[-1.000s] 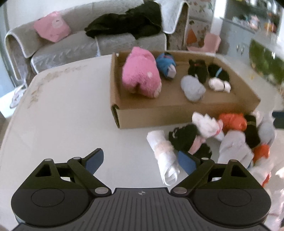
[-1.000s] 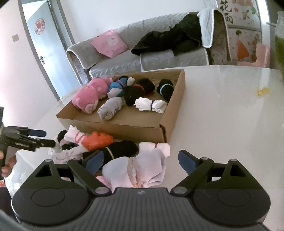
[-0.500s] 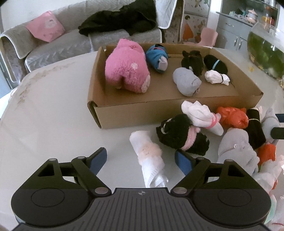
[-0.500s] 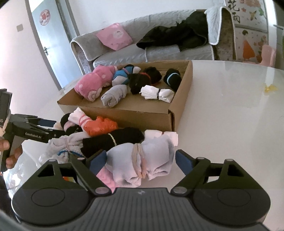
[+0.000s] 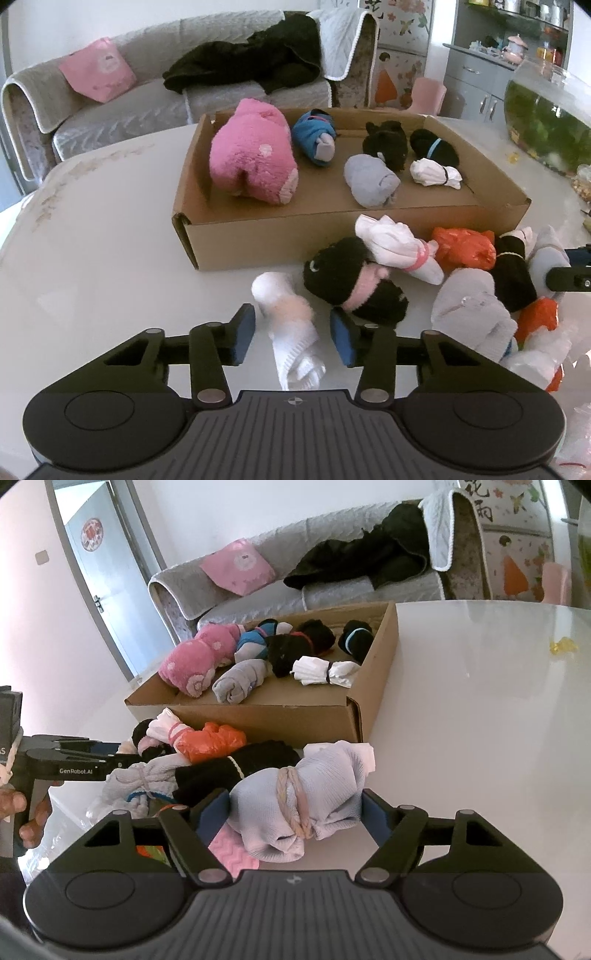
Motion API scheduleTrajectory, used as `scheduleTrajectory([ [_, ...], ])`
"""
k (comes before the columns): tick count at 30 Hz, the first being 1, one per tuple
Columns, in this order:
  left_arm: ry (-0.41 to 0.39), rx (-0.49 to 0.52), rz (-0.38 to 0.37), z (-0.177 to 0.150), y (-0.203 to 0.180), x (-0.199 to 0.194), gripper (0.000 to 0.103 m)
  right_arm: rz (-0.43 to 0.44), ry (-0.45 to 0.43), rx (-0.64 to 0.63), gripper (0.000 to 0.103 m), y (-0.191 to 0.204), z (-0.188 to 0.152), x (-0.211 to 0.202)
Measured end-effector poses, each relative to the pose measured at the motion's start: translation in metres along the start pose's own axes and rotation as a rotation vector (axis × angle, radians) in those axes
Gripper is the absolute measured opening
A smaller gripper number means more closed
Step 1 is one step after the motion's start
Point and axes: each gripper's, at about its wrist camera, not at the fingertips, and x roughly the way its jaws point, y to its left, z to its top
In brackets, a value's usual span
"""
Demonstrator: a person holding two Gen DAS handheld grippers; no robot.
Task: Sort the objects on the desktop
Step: 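Grasp the white rolled sock with the left tool while the right grasps the lavender sock pair, then lift both held socks and carry them over the cardboard box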
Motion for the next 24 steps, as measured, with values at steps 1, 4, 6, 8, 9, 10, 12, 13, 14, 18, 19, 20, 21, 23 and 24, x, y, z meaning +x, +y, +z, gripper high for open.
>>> scheduleTrajectory([
  [1,0.000,-0.004,-0.005,0.000,-0.001,-0.001,0.040,-0.001,-0.004,0.001,0.071,0.000,0.000,0.000],
  [4,0.003,-0.009,-0.016,-0.002,-0.003,-0.003,0.037,-0.003,-0.016,0.005,0.070,0.001,-0.003,-0.002],
  [6,0.006,-0.024,-0.023,-0.004,-0.003,-0.005,0.035,-0.002,-0.018,0.018,0.069,0.000,-0.004,-0.004],
  [8,0.010,-0.045,-0.034,-0.005,-0.002,-0.008,0.033,0.000,-0.027,0.025,0.068,0.000,-0.006,-0.007],
  [9,0.010,-0.046,-0.033,-0.006,-0.002,-0.009,0.032,0.002,-0.030,0.027,0.068,0.000,-0.007,-0.008],
  [10,0.011,-0.046,-0.029,-0.007,-0.002,-0.011,0.031,0.003,-0.033,0.031,0.068,0.000,-0.008,-0.009],
  [12,0.014,-0.052,-0.032,-0.010,-0.001,-0.015,0.031,0.003,-0.038,0.043,0.068,-0.002,-0.011,-0.013],
  [13,0.015,-0.054,-0.031,-0.012,-0.001,-0.018,0.031,0.004,-0.040,0.051,0.067,-0.002,-0.012,-0.015],
  [14,0.013,-0.056,-0.030,-0.014,-0.001,-0.020,0.031,0.006,-0.042,0.059,0.067,-0.003,-0.014,-0.017],
  [18,0.010,-0.064,-0.032,-0.022,-0.001,-0.030,0.031,0.004,-0.055,0.091,0.064,-0.008,-0.018,-0.028],
  [19,0.009,-0.067,-0.033,-0.024,-0.001,-0.033,0.031,0.004,-0.057,0.099,0.063,-0.010,-0.020,-0.030],
  [20,0.009,-0.068,-0.032,-0.025,0.000,-0.035,0.031,0.004,-0.058,0.105,0.063,-0.011,-0.020,-0.031],
  [21,0.008,-0.069,-0.032,-0.027,-0.001,-0.037,0.031,0.003,-0.058,0.108,0.063,-0.012,-0.021,-0.033],
  [23,0.017,-0.075,-0.032,-0.029,0.001,-0.038,0.031,0.002,-0.054,0.110,0.063,-0.013,-0.023,-0.032],
  [24,0.021,-0.076,-0.027,-0.031,0.001,-0.038,0.031,-0.001,-0.056,0.105,0.064,-0.012,-0.023,-0.031],
])
